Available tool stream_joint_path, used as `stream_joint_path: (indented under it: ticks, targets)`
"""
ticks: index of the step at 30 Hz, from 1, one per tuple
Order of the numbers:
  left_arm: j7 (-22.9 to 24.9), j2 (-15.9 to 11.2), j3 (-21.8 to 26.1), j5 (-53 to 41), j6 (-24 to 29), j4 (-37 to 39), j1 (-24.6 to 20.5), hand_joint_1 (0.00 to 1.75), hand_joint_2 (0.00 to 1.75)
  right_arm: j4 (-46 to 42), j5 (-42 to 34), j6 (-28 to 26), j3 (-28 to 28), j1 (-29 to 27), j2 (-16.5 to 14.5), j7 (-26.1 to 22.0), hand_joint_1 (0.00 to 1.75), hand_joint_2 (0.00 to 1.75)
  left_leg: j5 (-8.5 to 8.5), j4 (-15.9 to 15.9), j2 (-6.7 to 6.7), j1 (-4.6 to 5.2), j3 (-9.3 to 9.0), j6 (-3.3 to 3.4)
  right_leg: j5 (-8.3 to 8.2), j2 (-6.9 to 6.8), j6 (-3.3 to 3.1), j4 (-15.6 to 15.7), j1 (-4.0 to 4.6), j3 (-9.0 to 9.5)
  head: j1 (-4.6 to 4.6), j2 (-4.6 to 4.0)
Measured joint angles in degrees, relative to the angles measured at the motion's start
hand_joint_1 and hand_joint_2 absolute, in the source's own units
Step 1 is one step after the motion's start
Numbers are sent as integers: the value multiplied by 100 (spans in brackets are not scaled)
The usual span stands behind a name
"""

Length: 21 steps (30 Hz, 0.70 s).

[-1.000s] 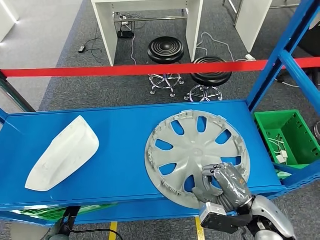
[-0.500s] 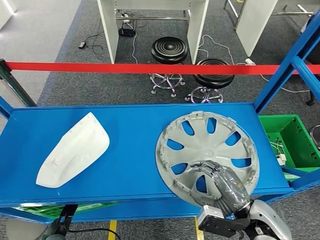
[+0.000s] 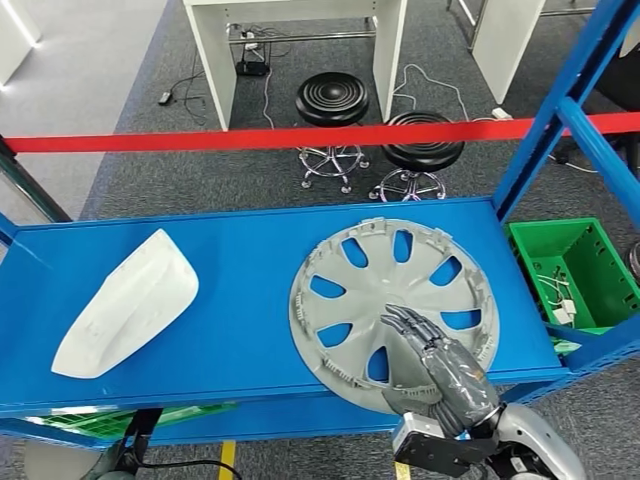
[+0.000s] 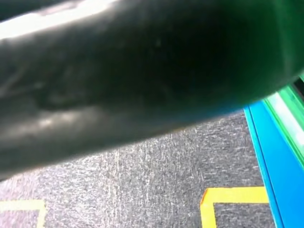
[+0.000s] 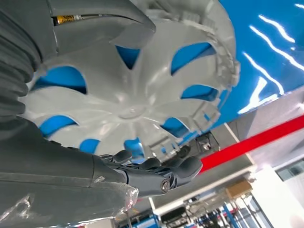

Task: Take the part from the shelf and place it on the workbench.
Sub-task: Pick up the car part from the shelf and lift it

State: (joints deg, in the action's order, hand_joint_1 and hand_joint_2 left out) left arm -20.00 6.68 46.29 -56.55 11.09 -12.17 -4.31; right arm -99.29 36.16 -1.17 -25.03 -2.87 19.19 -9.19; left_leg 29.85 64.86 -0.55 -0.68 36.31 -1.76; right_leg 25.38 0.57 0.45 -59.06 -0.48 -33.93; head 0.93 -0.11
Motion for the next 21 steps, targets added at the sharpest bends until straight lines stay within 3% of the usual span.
stream_joint_path:
  ticks: [2, 3, 4, 5, 7, 9, 11, 13, 14, 16, 18, 19, 21]
  targets:
    - [3, -11, 0, 1, 7, 0, 12, 0, 0, 4, 40, 62, -10, -48, 0, 61, 0, 175, 295, 722, 0, 2, 332, -14, 3, -7, -19, -1, 3, -2, 1, 0]
    - [4, -16, 0, 2, 9, 0, 21, 0, 0, 9, 53, 94, -17, -69, 0, 90, 0, 175, 302, 883, 0, 4, 411, -12, 3, -7, -22, -1, 5, -2, 3, 0]
    - [5, -20, 0, 2, 10, 0, 27, 0, 0, 14, 57, 139, -24, -88, 0, 129, 0, 175, 194, 818, 1, 5, 385, -4, 3, -5, -23, -2, 5, 1, 3, 0]
    - [5, -25, 0, 3, 10, 0, 30, 0, 0, 19, 61, 191, -30, -102, 2, 169, 0, 175, 2, 544, 1, 5, 258, 10, 4, -2, -20, -2, 5, 6, 2, 0]
    - [5, -35, 0, 3, 11, 0, 28, 0, 0, 26, 69, 317, -45, -123, 20, 251, 0, 175, -357, -235, 2, 8, -123, 42, 13, 4, 1, -13, 17, 12, 3, 0]
    - [7, -41, 1, 3, 11, 0, 26, 0, 0, 36, 71, 404, -74, -139, 71, 294, 0, 175, -453, -666, -2, 18, -319, 79, 10, 9, 56, -15, 37, -2, -1, 0]
    - [18, -41, 2, 3, 11, 0, 35, 0, 0, 46, 70, 452, -116, -148, 129, 310, 0, 175, -446, -722, -7, 21, -323, 134, -10, 12, 122, 12, 40, -6, -3, 0]
    - [31, -38, 4, 0, 12, 0, 40, 0, 0, 51, 67, 513, -158, -145, 198, 340, 0, 175, -468, -744, -3, -1, -327, 199, 74, 5, 185, -81, 35, -61, -21, 0]
    - [33, -38, 4, -2, 12, 0, 37, 0, 0, 55, 63, 552, -173, -137, 240, 360, 0, 175, -477, -755, 0, -17, -330, 227, 199, -1, 213, -278, 33, -154, -40, 0]
    - [34, -44, 6, -9, 11, 0, 36, 0, 0, 78, 56, 633, -208, -124, 320, 394, 0, 175, -478, -757, 5, -21, -329, 259, 555, -11, 261, -1007, 23, -496, -76, 0]
    - [36, -51, 7, -22, 2, 0, 37, 0, 0, 123, 49, 727, -253, -108, 393, 431, 0, 175, -478, -756, 8, -16, -329, 264, 719, -12, 281, -1580, 17, -772, -78, 0]
    - [36, -51, 7, -28, -8, 0, 36, 0, 0, 147, 43, 779, -277, -90, 437, 457, 0, 175, -476, -755, 7, -15, -334, 264, 641, -12, 281, -1564, 15, -770, -78, 0]
    - [36, -39, 8, -34, -22, 0, 30, 0, 0, 185, 23, 881, -313, -23, 533, 519, 0, 175, -467, -753, 4, -20, -355, 251, 258, -13, 273, -913, 9, -454, -79, 0]
